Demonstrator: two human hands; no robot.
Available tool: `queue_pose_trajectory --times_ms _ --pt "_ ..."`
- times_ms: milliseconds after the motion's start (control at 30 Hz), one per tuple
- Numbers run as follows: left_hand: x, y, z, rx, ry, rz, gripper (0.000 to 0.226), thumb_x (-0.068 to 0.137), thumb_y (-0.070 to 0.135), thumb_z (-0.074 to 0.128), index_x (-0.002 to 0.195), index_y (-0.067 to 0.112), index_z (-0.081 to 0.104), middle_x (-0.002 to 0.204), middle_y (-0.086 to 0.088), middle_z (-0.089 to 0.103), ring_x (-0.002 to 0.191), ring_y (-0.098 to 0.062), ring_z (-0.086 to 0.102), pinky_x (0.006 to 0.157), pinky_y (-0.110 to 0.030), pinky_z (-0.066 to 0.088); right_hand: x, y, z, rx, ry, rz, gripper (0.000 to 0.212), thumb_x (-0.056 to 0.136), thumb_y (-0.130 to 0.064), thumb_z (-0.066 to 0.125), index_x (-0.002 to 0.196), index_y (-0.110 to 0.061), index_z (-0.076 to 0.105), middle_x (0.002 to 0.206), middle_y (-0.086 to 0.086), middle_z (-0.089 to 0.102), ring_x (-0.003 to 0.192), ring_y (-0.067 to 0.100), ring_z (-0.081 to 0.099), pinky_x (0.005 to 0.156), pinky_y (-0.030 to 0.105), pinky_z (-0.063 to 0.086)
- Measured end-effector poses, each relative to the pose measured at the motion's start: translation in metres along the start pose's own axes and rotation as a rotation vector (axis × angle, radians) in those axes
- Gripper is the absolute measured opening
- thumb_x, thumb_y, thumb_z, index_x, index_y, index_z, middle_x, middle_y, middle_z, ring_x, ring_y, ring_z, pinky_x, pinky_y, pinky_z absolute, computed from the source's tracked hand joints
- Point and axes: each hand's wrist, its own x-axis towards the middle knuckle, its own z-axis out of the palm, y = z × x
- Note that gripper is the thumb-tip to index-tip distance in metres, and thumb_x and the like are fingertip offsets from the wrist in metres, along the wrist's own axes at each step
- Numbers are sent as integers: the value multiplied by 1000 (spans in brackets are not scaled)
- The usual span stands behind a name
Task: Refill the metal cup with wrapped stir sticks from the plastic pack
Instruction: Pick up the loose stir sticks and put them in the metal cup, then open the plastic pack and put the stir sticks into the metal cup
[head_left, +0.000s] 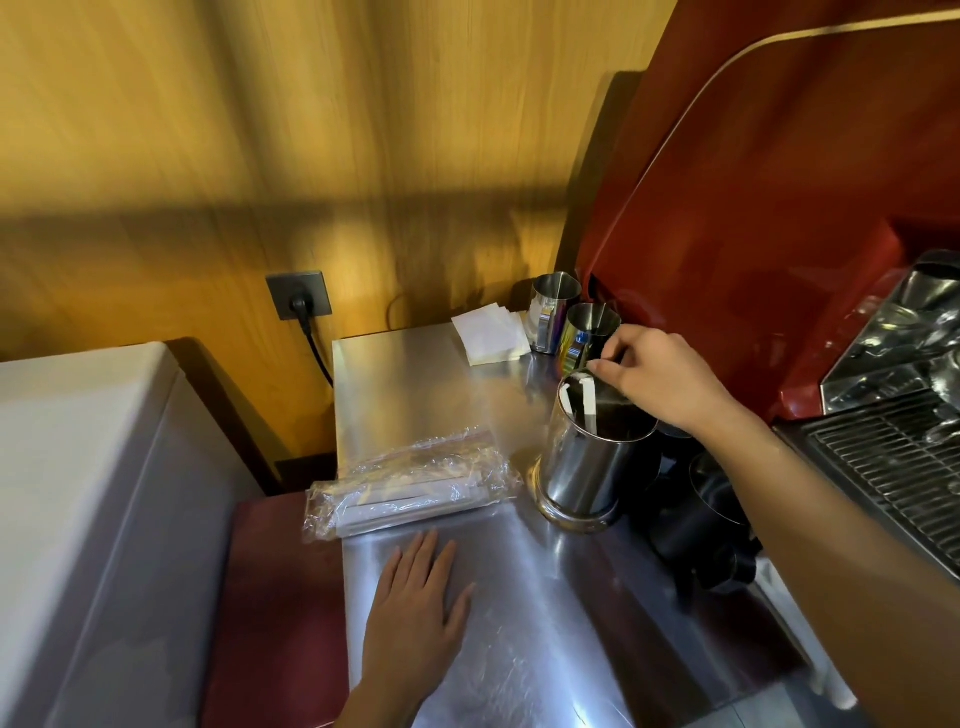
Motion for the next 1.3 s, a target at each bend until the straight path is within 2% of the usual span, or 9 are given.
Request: queue_pose_trajectory --times_ms 167,267,433,700,867,1000,1133,1233,1300 --pt "4 -1 4 22 86 33 46 80 38 64 118 13 62 128 -9 61 122 -27 53 110 -29 23 -10 -22 1 126 90 -175 13 87 -26 58 87 -13 62 61 -7 53 56 15 50 54 30 37" --pt "10 1 -5 -1 46 43 46 86 36 55 128 17 51 137 -3 52 129 -21 44 108 -32 31 -18 -40 13 183 86 -269 13 87 -21 58 84 -10 62 56 -8 48 52 12 46 54 30 39" --pt "21 1 -27 -107 179 21 27 89 33 51 112 20 54 107 -1 63 101 -21 55 85 -29 35 -24 -58 56 138 -64 -389 8 86 -27 55 80 -23 58 61 -9 53 64 21 56 61 33 43" --pt "50 -14 -50 -85 241 -14 34 83 15 56 116 10 57 117 -9 62 109 -28 54 94 -36 42 -12 -36 158 -9 -283 -397 12 84 -20 54 92 -15 62 90 3 63 88 23 54 74 31 41" --pt "62 -29 -49 -9 249 1 45 84 14 54 128 9 48 137 -15 49 126 -29 44 104 -40 35 -5 -21 185 -195 -278 -530 25 84 -26 53 105 -13 58 117 7 60 114 26 49 96 34 32" --pt "69 -39 -40 105 139 -38 56 93 34 40 144 20 21 156 -7 19 144 -22 12 116 -36 12 0 -19 196 -222 -340 -526 45 84 -37 53 126 -20 46 137 2 47 129 20 38 103 33 22" --pt "73 -43 -33 202 50 -72 56 97 43 27 146 24 9 158 -4 10 145 -21 1 117 -39 0 6 -18 200 -284 -425 -465 61 85 -48 49 139 -27 29 148 -1 36 136 17 29 106 37 16" --pt "74 -45 -32 227 20 -65 57 95 44 34 145 21 18 150 -7 31 141 -23 21 116 -41 11 10 -19 200 -356 -464 -445 67 81 -53 51 139 -31 27 146 -2 40 134 17 32 105 43 17" --pt "73 -41 -39 268 79 -6 59 83 47 58 134 19 45 119 -7 61 114 -26 55 104 -41 38 11 -20 200 -390 -453 -457 70 76 -55 54 137 -29 32 139 0 44 130 18 34 103 42 18"
